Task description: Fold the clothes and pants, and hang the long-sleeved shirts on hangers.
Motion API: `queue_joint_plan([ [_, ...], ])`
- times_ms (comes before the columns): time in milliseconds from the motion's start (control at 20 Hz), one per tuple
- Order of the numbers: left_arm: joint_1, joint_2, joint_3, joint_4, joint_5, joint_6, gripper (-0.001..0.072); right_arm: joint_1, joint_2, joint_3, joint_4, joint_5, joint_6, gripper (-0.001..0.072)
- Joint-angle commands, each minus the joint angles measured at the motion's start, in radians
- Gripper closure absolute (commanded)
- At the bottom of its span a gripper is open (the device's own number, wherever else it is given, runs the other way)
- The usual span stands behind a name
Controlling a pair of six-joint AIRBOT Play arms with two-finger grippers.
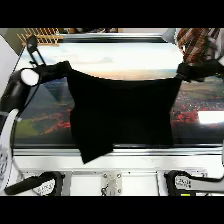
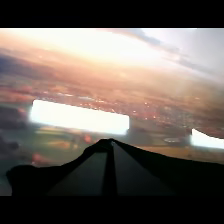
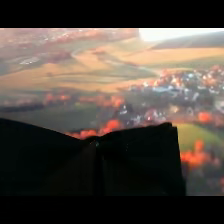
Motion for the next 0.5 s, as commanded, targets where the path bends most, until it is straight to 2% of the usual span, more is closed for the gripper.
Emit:
queue_joint_plan([
  [0,0.013,-0.229,0.131,-0.003,0.021,0.019,0.0700,0.036,-0.194,0.086,-0.016,-0.115,0.020,0.0705],
  [250,0.016,-0.389,0.282,-0.003,0.010,0.018,0.0701,0.040,-0.258,0.095,-0.014,-0.248,0.042,0.0704],
  [450,0.038,-0.396,0.277,-0.003,-0.021,0.017,0.0701,0.040,-0.259,0.095,-0.069,-0.241,0.042,0.0704],
])
